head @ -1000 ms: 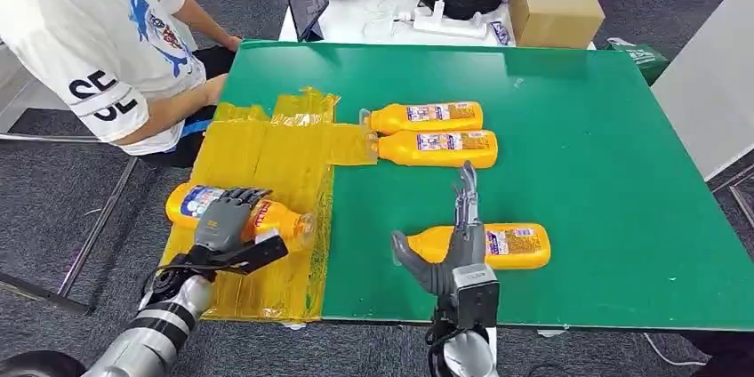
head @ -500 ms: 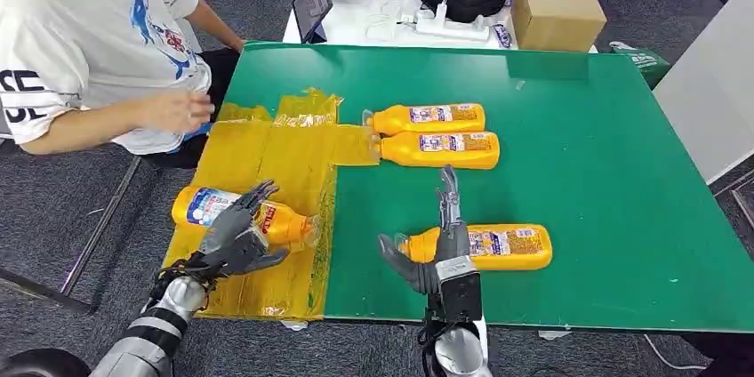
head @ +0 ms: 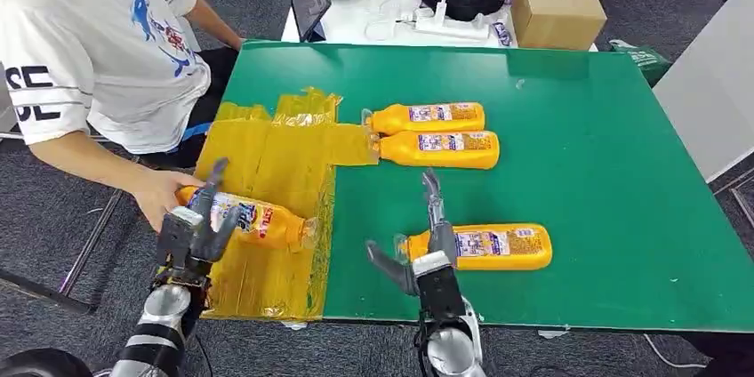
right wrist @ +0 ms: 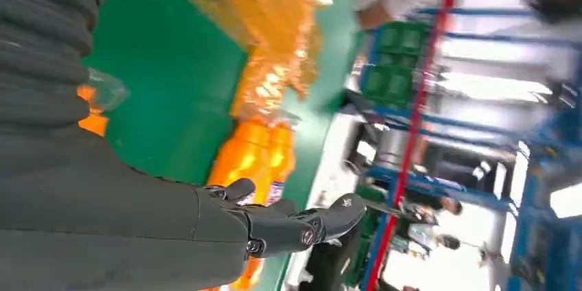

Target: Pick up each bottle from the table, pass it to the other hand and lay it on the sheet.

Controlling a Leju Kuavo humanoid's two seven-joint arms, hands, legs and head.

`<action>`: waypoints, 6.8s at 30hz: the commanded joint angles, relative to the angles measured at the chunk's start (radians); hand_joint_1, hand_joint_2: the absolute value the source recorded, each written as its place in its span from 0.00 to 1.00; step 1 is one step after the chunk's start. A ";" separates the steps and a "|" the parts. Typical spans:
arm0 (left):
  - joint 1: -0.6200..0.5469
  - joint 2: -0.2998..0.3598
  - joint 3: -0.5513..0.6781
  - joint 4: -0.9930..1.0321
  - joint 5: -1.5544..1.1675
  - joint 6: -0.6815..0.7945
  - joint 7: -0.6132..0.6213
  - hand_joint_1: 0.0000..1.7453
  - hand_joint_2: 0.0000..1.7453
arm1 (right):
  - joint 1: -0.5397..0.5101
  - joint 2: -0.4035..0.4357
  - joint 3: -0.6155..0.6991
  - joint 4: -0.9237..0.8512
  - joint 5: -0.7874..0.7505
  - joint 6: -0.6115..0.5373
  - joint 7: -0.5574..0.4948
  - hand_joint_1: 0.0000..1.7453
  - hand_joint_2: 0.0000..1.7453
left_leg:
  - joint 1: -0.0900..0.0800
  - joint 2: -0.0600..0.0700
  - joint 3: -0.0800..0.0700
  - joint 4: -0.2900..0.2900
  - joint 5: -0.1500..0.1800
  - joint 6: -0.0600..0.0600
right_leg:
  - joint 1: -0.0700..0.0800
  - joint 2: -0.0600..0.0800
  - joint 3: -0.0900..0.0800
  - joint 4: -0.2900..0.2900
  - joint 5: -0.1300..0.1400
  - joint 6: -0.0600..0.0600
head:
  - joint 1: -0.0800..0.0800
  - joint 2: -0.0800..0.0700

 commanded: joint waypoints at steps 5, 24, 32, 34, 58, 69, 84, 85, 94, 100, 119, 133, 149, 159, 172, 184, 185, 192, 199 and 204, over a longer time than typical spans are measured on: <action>0.086 -0.124 0.015 -0.305 -0.118 0.375 -0.108 0.00 1.00 | -0.070 -0.262 0.035 -0.079 0.299 0.062 0.247 0.00 1.00 | 0.000 0.000 0.000 0.000 -0.001 0.000 | 0.000 0.000 0.002 -0.001 0.000 0.000 | 0.000 0.000; 0.161 -0.140 -0.099 -0.064 -0.184 0.262 -0.065 0.00 1.00 | -0.014 -0.492 -0.051 -0.160 0.215 0.347 0.392 0.00 1.00 | -0.001 0.000 0.003 -0.001 -0.002 0.000 | -0.001 -0.002 0.004 -0.003 -0.001 -0.001 | 0.000 0.000; 0.155 -0.140 -0.096 -0.055 -0.179 0.255 -0.059 0.00 1.00 | -0.004 -0.519 -0.059 -0.144 0.220 0.355 0.404 0.00 1.00 | -0.002 0.000 0.001 0.000 -0.002 0.001 | -0.001 -0.001 0.001 -0.002 -0.001 0.000 | 0.000 0.000; 0.154 -0.140 -0.096 -0.053 -0.179 0.254 -0.059 0.00 1.00 | -0.007 -0.516 -0.057 -0.142 0.220 0.354 0.404 0.00 1.00 | -0.001 0.002 0.005 0.000 -0.003 0.000 | 0.000 0.000 0.005 -0.003 -0.001 -0.001 | 0.000 0.000; 0.088 -0.143 -0.139 0.076 -0.127 0.201 -0.049 0.00 1.00 | -0.111 -0.611 -0.082 0.168 0.284 0.442 0.537 0.00 1.00 | -0.001 0.001 0.003 -0.001 -0.001 0.001 | 0.000 0.000 0.004 -0.004 0.001 -0.001 | 0.000 0.000; 0.073 -0.143 -0.141 0.090 -0.113 0.189 -0.044 0.00 1.00 | -0.157 -0.560 -0.083 0.261 0.349 0.419 0.525 0.00 1.00 | -0.001 0.003 0.003 0.000 -0.001 0.001 | -0.001 0.001 0.003 -0.003 0.001 0.000 | 0.000 0.000; 0.058 -0.147 -0.149 0.105 -0.098 0.181 -0.049 0.00 1.00 | -0.131 -0.533 -0.077 0.275 0.305 0.444 0.478 0.78 1.00 | -0.001 0.007 0.009 0.000 -0.002 0.001 | 0.000 0.003 0.007 -0.003 0.003 -0.003 | 0.000 0.000; 0.057 -0.148 -0.153 0.109 -0.097 0.180 -0.048 0.00 1.00 | -0.127 -0.524 -0.079 0.278 0.300 0.437 0.470 0.83 1.00 | 0.000 0.007 0.010 -0.001 -0.002 0.001 | 0.001 0.003 0.008 -0.004 0.003 -0.004 | 0.000 0.000; 0.054 -0.157 -0.166 0.112 -0.078 0.177 -0.051 0.00 1.00 | -0.086 -0.456 -0.140 0.205 0.227 0.372 0.380 1.00 1.00 | 0.000 0.008 0.011 -0.001 -0.002 0.000 | 0.002 0.004 0.008 -0.004 0.003 -0.004 | 0.000 0.000; 0.062 -0.161 -0.164 0.102 -0.066 0.164 -0.047 0.00 1.00 | -0.066 -0.423 -0.196 0.139 0.201 0.332 0.358 1.00 1.00 | -0.001 0.007 0.009 0.000 -0.002 0.001 | 0.001 0.005 0.006 -0.003 0.002 -0.003 | 0.000 0.000; 0.134 -0.130 -0.311 -0.038 0.535 -0.394 0.238 0.00 1.00 | 0.065 -0.083 -0.400 -0.249 0.239 -0.330 -0.120 1.00 1.00 | 0.000 0.009 0.004 0.001 -0.004 0.000 | 0.001 0.006 0.002 -0.002 0.001 -0.004 | -0.001 0.000; 0.148 -0.087 -0.413 -0.100 0.656 -0.529 0.230 0.00 1.00 | 0.018 -0.070 -0.017 0.241 0.190 -0.286 -0.142 1.00 1.00 | 0.001 0.013 0.005 -0.002 -0.003 0.000 | 0.002 0.010 0.002 -0.004 0.003 -0.004 | 0.000 0.000; 0.067 -0.097 -0.435 0.026 0.669 -0.512 0.280 0.00 1.00 | -0.109 -0.001 0.253 0.536 0.262 -0.314 -0.080 1.00 1.00 | 0.001 0.009 0.004 -0.001 -0.003 0.000 | 0.002 0.007 0.002 -0.002 0.001 -0.004 | 0.000 0.000; 0.047 -0.103 -0.424 0.040 0.727 -0.514 0.268 0.00 1.00 | -0.146 0.022 0.332 0.740 0.252 -0.292 -0.072 1.00 1.00 | 0.001 0.007 0.003 -0.001 -0.002 0.000 | 0.002 0.004 0.001 -0.002 0.001 -0.004 | 0.000 0.000; 0.096 -0.107 -0.426 -0.053 0.787 -0.597 0.254 1.00 1.00 | -0.166 0.013 0.329 0.742 0.236 -0.255 -0.045 1.00 1.00 | 0.001 0.005 0.001 0.000 -0.003 0.000 | 0.002 0.002 -0.001 -0.001 0.000 -0.004 | 0.000 0.000; 0.110 -0.105 -0.420 -0.078 0.762 -0.568 0.248 1.00 1.00 | -0.155 0.022 0.290 0.694 0.190 -0.231 -0.053 0.00 0.00 | 0.000 0.007 -0.002 0.000 -0.002 0.000 | 0.001 0.004 -0.004 -0.001 0.001 -0.003 | 0.000 0.000; 0.110 -0.105 -0.420 -0.078 0.762 -0.568 0.248 1.00 1.00 | -0.155 0.022 0.290 0.694 0.190 -0.231 -0.053 0.00 0.00 | 0.000 0.007 -0.002 0.000 -0.001 0.000 | 0.001 0.005 -0.005 -0.001 0.002 -0.003 | 0.000 0.000; 0.112 -0.113 -0.379 -0.130 0.589 -0.392 0.176 1.00 1.00 | -0.101 -0.032 0.255 0.459 0.076 -0.034 -0.032 0.00 0.00 | 0.000 0.007 -0.003 0.001 -0.001 0.001 | 0.001 0.004 -0.006 0.000 0.001 -0.003 | 0.000 0.000; 0.083 -0.135 -0.278 -0.180 0.380 -0.147 0.087 1.00 1.00 | -0.028 -0.073 0.195 0.178 -0.023 0.126 -0.047 0.00 0.00 | 0.000 0.006 -0.004 0.001 -0.001 0.001 | 0.001 0.003 -0.006 0.000 0.001 -0.003 | 0.000 0.000; 0.075 -0.121 -0.204 -0.262 0.261 -0.002 0.027 1.00 1.00 | 0.023 -0.065 0.134 0.005 -0.099 0.116 -0.071 0.00 0.00 | 0.001 0.007 -0.002 0.002 -0.003 0.000 | 0.001 0.004 -0.004 0.001 0.000 -0.004 | 0.000 0.000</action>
